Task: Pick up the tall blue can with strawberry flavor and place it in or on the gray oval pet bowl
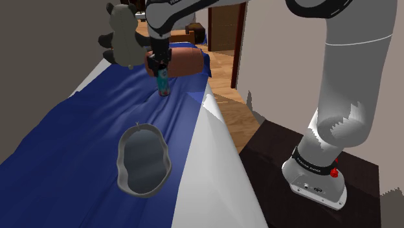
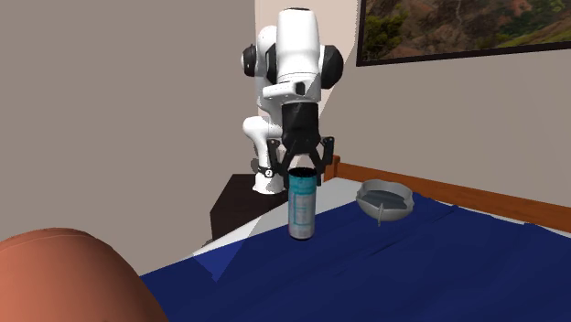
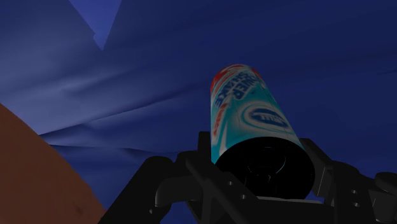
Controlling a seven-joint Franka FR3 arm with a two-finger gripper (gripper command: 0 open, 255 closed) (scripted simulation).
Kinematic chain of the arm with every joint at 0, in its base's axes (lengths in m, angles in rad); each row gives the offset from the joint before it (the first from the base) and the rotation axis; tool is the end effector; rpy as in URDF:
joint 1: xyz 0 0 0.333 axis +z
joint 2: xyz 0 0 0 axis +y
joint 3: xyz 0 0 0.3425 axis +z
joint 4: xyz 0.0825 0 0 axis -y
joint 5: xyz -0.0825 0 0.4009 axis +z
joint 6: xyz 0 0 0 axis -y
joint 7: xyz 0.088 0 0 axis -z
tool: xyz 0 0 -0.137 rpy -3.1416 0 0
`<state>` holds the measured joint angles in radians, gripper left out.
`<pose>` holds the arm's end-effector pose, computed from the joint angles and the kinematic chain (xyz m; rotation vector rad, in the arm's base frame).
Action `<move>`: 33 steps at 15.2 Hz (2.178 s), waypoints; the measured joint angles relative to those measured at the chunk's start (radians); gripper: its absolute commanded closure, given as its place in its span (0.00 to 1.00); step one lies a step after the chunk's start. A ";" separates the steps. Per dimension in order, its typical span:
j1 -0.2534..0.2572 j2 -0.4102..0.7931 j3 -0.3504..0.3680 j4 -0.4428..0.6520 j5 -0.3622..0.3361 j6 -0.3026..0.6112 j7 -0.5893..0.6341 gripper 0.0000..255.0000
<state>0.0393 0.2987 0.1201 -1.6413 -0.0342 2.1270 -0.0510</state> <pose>0.6878 0.1002 0.4514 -3.0951 -0.3373 -0.2947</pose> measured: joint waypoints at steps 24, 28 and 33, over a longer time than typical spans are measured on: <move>0.079 -0.148 0.049 0.043 -0.012 -0.192 0.128 1.00; 0.126 -0.205 0.085 -0.007 -0.023 -0.201 0.215 1.00; 0.180 -0.242 0.130 -0.028 -0.036 -0.222 0.318 1.00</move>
<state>0.2195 0.0568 0.2501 -1.6692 -0.0702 1.9048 0.2668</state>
